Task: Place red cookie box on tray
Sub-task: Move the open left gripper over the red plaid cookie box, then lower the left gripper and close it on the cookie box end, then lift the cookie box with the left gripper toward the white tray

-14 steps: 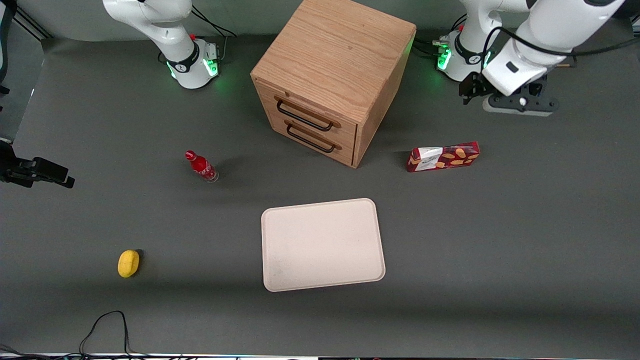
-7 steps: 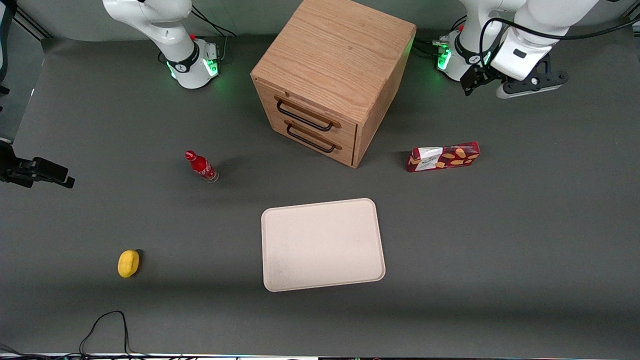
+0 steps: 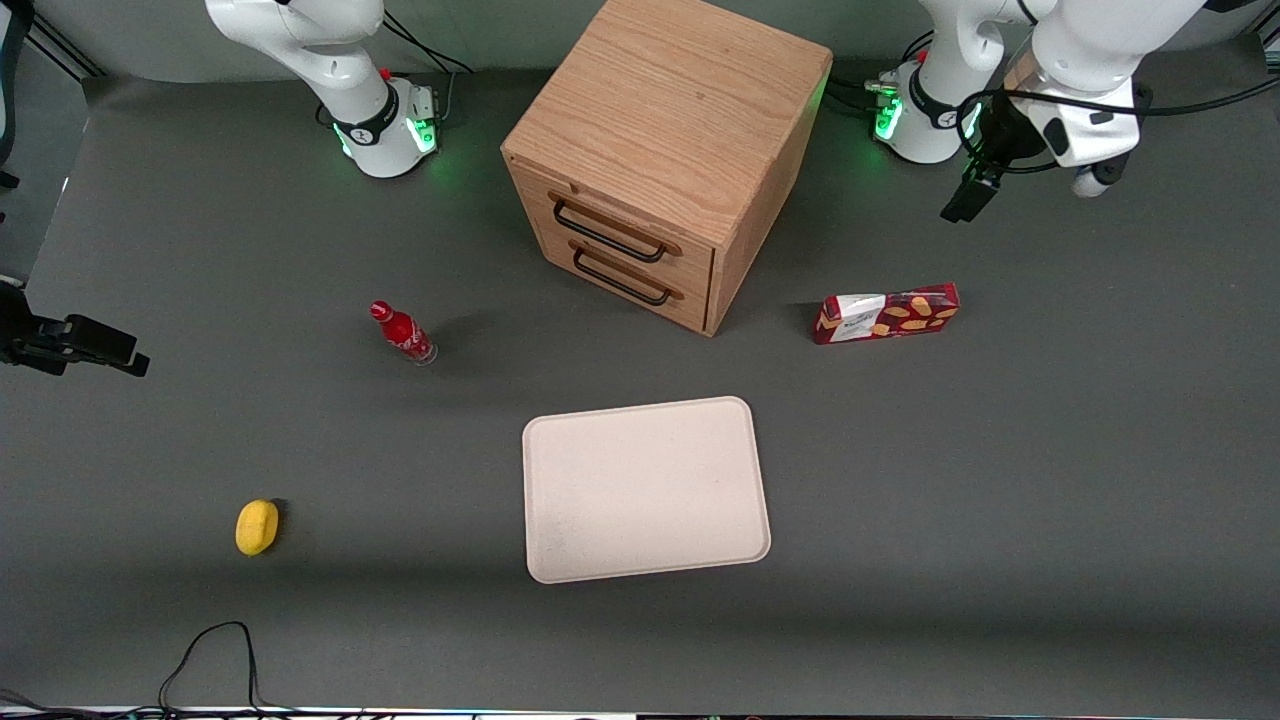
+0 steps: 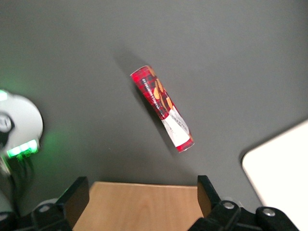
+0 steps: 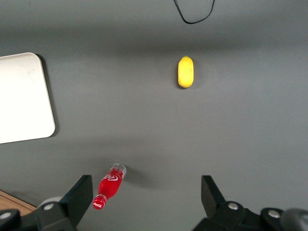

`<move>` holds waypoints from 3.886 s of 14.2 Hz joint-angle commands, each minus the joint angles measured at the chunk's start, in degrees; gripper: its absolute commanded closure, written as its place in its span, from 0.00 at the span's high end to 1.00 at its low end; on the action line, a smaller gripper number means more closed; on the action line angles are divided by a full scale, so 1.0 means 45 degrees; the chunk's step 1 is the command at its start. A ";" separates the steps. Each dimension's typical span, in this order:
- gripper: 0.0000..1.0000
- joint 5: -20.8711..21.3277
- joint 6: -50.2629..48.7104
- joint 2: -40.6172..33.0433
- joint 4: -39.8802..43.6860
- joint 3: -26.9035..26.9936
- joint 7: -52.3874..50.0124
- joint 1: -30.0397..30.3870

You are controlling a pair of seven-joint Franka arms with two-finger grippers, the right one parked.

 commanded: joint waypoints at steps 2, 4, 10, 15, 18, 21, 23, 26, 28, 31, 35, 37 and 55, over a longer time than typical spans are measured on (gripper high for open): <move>1.00 0.0356 0.1629 -0.0162 -0.1283 -0.0084 -0.4149 0.0022; 1.00 0.0515 0.3267 -0.0143 -0.2570 -0.0123 -0.4742 0.0002; 1.00 0.1058 0.7703 0.2743 -0.4217 -0.0650 -0.5442 0.0002; 1.00 0.1824 0.9989 0.3916 -0.5194 -0.0651 -0.6325 -0.0018; 1.00 0.1824 1.1241 0.4816 -0.5427 -0.0632 -0.6423 0.0002; 1.00 0.1824 1.2004 0.5090 -0.5741 -0.0631 -0.6442 0.0022; 1.00 0.1824 1.2084 0.5344 -0.5741 -0.0631 -0.6442 0.0022; 0.59 0.1843 1.2084 0.5346 -0.5741 -0.0612 -0.6423 0.0022; 0.18 0.1844 1.2084 0.5346 -0.5741 -0.0612 -0.6423 0.0022; 0.03 0.1844 1.2045 0.5346 -0.5722 -0.0612 -0.6403 0.0022; 0.00 0.1844 1.1830 0.5209 -0.5644 -0.0554 -0.6345 0.0041; 0.00 0.1844 1.1287 0.5112 -0.5352 -0.0553 -0.6345 0.0041; 0.00 0.1824 -0.2683 0.5129 0.8163 0.0150 -0.4140 0.0217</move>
